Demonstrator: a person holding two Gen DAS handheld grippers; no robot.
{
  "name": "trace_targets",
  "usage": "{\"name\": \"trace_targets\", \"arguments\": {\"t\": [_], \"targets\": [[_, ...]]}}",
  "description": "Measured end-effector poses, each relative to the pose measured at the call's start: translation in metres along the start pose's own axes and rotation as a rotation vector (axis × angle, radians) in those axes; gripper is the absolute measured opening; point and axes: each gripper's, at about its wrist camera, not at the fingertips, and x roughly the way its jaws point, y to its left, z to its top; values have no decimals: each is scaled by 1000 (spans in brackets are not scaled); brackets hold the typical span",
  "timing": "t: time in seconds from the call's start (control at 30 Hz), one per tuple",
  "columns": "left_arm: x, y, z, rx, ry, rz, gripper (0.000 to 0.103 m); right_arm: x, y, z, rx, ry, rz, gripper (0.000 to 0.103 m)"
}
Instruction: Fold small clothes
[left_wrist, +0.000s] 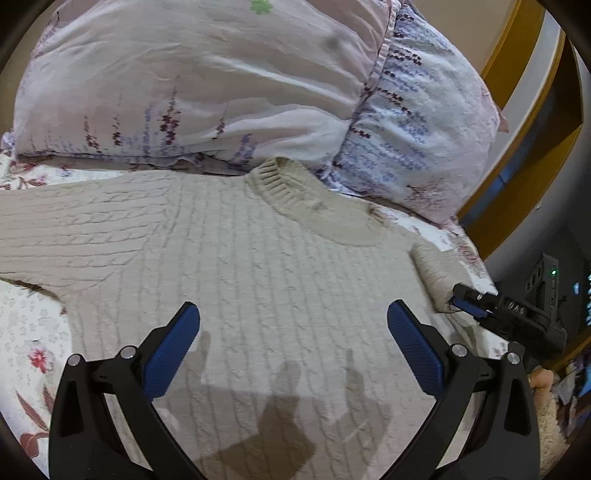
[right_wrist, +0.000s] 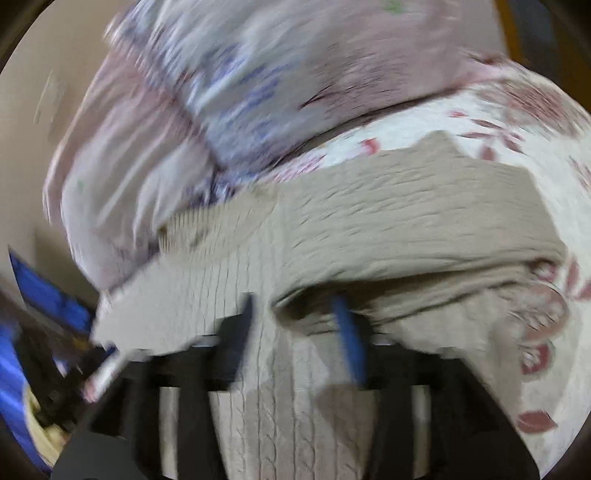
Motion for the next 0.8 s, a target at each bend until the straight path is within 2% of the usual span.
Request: {"name": "trace_targets", "arguments": {"t": [0.17, 0.2, 0.23, 0.27, 0.3, 0.37, 0.4, 0.5, 0.53, 0.6, 0.67, 0.73, 0.8], "targets": [[3, 4, 2, -51, 12, -50, 101, -15, -46, 13, 249, -62, 2, 54], [2, 6, 2, -60, 11, -59, 101, -15, -52, 18, 276, -78, -12, 50], [2, 7, 2, -70, 9, -63, 101, -18, -54, 22, 283, -103, -42, 36], [1, 10, 2, -82, 6, -66, 101, -20, -52, 25, 267, -120, -77, 20], [1, 11, 2, -90, 5, -69, 101, -19, -45, 29, 231, -135, -123, 15], [-1, 16, 3, -111, 3, -80, 100, -23, -20, 36, 118, -182, -182, 10], [-3, 18, 3, -127, -1, -90, 100, -25, 6, 37, 23, -216, -192, 10], [-5, 23, 4, -154, -13, -110, 100, -21, 77, 30, -210, -243, -116, 10], [-5, 24, 4, -163, -14, -114, 100, -18, 93, 24, -270, -217, -78, 10], [-4, 24, 3, -178, -8, -123, 100, 6, 130, 4, -412, -79, -4, 12], [0, 25, 1, -190, 8, -131, 99, 38, 151, -24, -499, 93, 38, 30], [5, 26, -1, -213, 35, -158, 95, 48, 147, -37, -480, 149, 46, 39], [10, 28, -3, -234, 54, -176, 92, 46, 131, -38, -404, 165, 52, 44]]}}
